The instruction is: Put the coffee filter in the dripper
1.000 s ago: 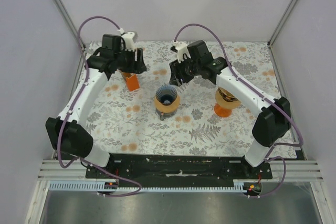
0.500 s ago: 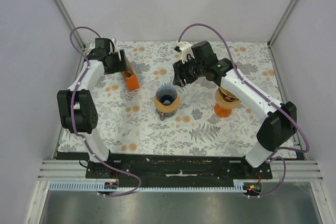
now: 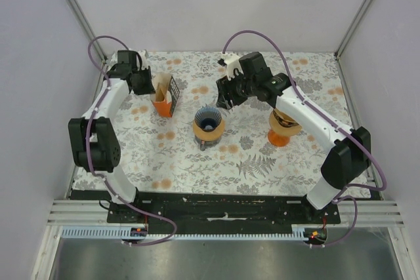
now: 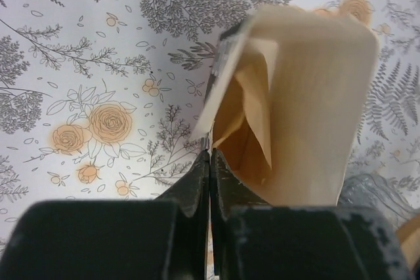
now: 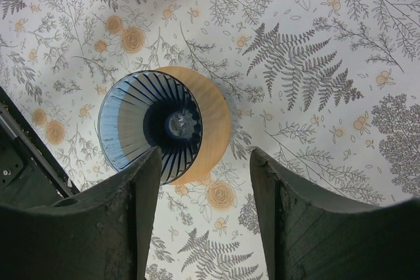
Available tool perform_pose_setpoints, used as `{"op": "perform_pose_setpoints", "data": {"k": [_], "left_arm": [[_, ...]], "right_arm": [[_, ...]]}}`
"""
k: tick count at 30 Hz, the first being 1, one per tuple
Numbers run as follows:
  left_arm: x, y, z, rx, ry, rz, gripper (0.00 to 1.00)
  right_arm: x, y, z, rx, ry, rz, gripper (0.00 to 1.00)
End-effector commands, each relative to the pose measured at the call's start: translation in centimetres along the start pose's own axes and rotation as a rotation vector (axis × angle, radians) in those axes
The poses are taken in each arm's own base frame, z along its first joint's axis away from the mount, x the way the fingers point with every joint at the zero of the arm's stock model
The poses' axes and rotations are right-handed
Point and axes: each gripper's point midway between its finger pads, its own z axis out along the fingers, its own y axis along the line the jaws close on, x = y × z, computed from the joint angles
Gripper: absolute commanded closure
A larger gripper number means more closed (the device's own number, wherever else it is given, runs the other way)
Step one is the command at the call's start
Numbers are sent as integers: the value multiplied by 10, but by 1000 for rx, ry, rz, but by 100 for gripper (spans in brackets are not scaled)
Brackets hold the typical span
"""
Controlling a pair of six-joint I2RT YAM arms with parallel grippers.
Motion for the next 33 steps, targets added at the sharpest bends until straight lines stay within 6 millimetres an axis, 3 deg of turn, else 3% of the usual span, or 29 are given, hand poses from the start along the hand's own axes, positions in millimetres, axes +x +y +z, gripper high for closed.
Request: {"op": "perform_pose_setpoints", "data": {"k": [1,4,7,14,17,21,26,33], "left_arm": [[-38,-37,-62,117,-204,224,98],[-41,-48,-92,102,-288,384,98],[-37,-58,-109,60,-332,492,98],[-30,-65,-118,-61,-291,534,98],[-30,-77,-123,-42,-292,512,98],[-28,-89,-129,-2,-290,468,98],[-24,-100,-134,51,-284,438,98],[-18,-114,-137,103,-270,444,98]], "right_arm": [[-33,15,-22,-54,-99,-77,37],[-54,31,-29,-115,-162,-124,38],[-81,51,-36,-185,-239,-140,39],[-147,116,-45,-340,-469,-105,45],[-163,128,-33,-327,-490,-89,47],[-154,116,9,-275,-399,-26,50],[-136,109,42,-268,-322,11,55],[-118,89,81,-190,-255,38,55]]}}
